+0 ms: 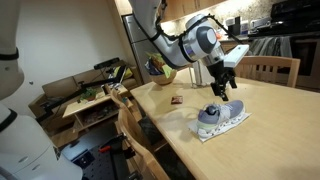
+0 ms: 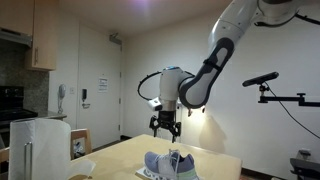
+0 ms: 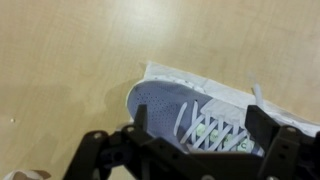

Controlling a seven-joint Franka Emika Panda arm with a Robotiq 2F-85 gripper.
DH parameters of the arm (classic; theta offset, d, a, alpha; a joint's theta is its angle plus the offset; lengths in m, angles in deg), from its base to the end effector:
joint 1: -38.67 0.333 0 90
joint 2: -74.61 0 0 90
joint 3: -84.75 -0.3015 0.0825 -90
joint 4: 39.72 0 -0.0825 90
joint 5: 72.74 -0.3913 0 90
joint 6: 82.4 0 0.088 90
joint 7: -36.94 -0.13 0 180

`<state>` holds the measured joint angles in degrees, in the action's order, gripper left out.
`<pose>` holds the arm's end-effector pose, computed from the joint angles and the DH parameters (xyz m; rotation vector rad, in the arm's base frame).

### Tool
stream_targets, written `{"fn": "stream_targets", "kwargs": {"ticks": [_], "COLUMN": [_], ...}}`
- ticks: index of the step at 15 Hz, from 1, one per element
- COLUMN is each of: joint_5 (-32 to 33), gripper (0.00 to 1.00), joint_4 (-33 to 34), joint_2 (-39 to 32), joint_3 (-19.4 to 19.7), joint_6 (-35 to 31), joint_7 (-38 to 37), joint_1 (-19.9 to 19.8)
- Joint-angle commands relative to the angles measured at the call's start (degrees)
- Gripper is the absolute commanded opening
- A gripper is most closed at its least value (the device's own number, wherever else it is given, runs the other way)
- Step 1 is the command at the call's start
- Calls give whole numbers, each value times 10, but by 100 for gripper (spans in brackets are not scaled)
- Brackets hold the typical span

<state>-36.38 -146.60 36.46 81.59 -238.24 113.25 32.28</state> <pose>0.6497 -0.0214 0.1327 1.7250 2.2144 -0.0473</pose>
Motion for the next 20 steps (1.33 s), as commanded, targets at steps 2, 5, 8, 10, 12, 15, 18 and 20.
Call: {"fn": "stream_targets", "kwargs": {"ticks": [2,5,8,10,12,15,18,20], "joint_5": [-4,11,25,35,50,78,116,141], "gripper": [100,100,100,100,100,100,100,100], "joint_4": [38,42,34,30,30,28,26,25], "joint_2": [-24,-32,-31,-30,-32,-33,-36,-38], "joint_3": [27,40,48,51,55,54,57,56], "joint_6": [68,84,85,82,78,77,70,64], "joint_7": [7,0,-1,-3,-4,1,-4,-9], "joint_1": [35,53,66,72,77,80,84,82]}}
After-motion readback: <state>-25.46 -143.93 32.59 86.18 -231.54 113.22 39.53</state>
